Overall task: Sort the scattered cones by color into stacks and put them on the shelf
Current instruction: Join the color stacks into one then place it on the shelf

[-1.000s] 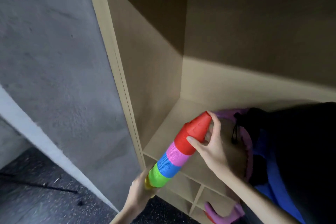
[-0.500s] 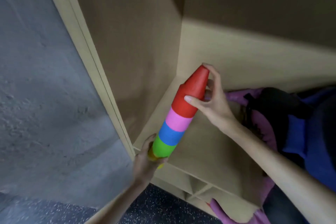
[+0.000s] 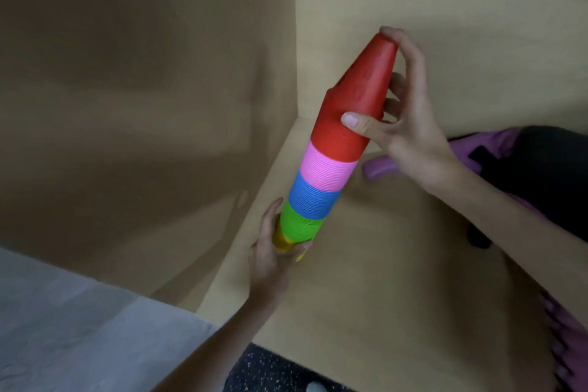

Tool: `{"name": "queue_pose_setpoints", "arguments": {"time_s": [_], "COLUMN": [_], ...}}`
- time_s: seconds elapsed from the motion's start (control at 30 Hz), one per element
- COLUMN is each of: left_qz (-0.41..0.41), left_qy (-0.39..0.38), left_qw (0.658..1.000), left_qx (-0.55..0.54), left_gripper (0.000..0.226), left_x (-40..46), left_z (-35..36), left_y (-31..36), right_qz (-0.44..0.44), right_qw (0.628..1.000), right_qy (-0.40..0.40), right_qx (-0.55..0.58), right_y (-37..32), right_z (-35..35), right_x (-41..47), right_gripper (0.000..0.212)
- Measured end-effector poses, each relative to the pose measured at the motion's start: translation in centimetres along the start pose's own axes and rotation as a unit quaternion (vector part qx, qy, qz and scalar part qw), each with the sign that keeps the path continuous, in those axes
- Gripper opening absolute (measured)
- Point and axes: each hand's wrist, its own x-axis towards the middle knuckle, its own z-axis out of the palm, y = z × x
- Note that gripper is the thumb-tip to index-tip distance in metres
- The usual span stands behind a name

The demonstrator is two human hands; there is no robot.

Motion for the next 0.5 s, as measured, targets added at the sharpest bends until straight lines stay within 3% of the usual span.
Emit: {"name": "queue_pose_setpoints", "arguments": {"time_s": [0.33, 0.5], "left_qz": [0.033, 0.036], "left_qy": [0.039, 0.109], "left_qw": [0.998, 0.993], "left_qx": [-0.036, -0.012], "left_gripper": [0.083, 0.078], "left_x": [12.2, 16.6], "left_z": [5.7, 7.8], "left_y": [-1.1, -2.1], "right_qz": [-0.038, -0.044], "right_qw": [0.998, 0.998], "right_qy": [-0.048, -0.038], "right_qx": [-0.031, -0.015], "right_y": [4.4, 7.1], "right_z": [-1.0, -0.7], "right_x": [9.9, 13.8], "right_gripper": [0.093, 0.094]}}
